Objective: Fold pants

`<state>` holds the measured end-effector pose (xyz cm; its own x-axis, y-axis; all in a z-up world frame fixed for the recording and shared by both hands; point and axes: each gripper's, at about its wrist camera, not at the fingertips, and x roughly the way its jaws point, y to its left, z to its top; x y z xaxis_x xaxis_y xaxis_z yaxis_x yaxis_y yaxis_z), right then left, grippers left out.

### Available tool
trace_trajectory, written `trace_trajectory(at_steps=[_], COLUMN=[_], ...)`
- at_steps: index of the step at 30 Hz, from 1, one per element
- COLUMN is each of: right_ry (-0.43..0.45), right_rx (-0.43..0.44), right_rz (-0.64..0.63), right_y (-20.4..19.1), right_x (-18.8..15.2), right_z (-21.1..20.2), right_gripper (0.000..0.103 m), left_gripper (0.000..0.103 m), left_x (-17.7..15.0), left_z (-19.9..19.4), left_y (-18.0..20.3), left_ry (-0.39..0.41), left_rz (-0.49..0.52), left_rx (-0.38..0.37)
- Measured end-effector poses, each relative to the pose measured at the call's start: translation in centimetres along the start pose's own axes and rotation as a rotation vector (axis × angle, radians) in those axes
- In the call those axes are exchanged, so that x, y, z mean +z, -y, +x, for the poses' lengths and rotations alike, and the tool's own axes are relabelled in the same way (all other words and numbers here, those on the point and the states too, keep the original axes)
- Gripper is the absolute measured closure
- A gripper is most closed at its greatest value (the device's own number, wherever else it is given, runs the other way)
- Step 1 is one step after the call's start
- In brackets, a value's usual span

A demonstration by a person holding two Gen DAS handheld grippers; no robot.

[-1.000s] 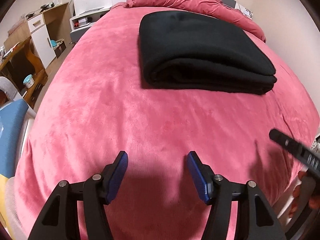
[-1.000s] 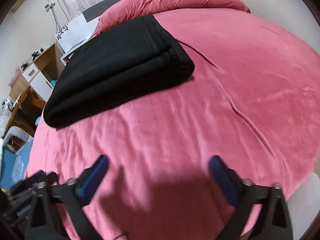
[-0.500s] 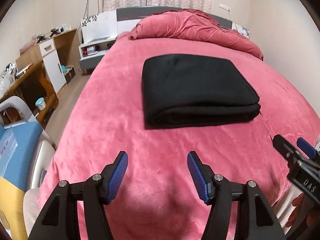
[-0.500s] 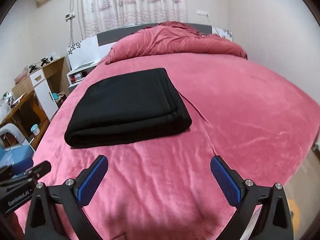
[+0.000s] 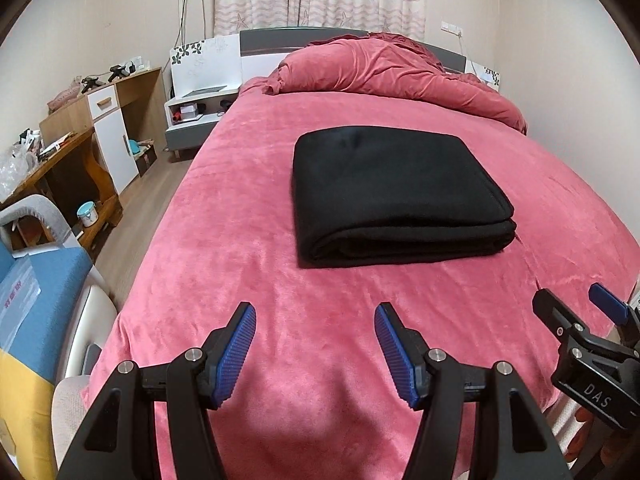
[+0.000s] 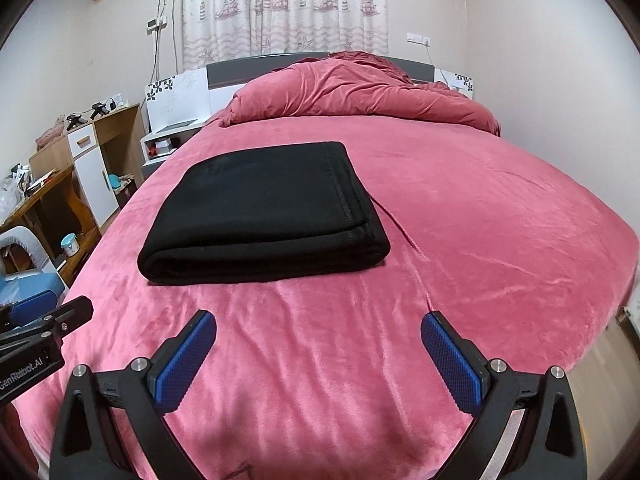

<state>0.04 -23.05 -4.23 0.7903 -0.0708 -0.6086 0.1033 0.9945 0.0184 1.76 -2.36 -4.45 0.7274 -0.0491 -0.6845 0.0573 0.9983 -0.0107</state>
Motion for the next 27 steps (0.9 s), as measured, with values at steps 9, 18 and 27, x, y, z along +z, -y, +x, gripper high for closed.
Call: trace_trajectory(at_steps=[9,18,27], right_ry=[-0.005,-0.014,-0.023], right_rx=[0.003,0.004,0.009], right_rz=[-0.003,-0.001,-0.002], right_y=[-0.2,-0.4,-0.5], right_x=[0.0,-0.2,-0.3], right_z=[-0.1,0.0,0.1], right_gripper=[0.0,0.0,0.0], left_gripper=[0.04,0.04,0.04], left_x=[0.0,0.0,0.1], left_z=[-0.2,-0.1,0.2], left_y=[0.8,1.1,1.1], left_ry=[0.021,0.021,0.014], left_rz=[0.022,0.022,0.017], left_rx=[-0.017,-0.021,-0.016])
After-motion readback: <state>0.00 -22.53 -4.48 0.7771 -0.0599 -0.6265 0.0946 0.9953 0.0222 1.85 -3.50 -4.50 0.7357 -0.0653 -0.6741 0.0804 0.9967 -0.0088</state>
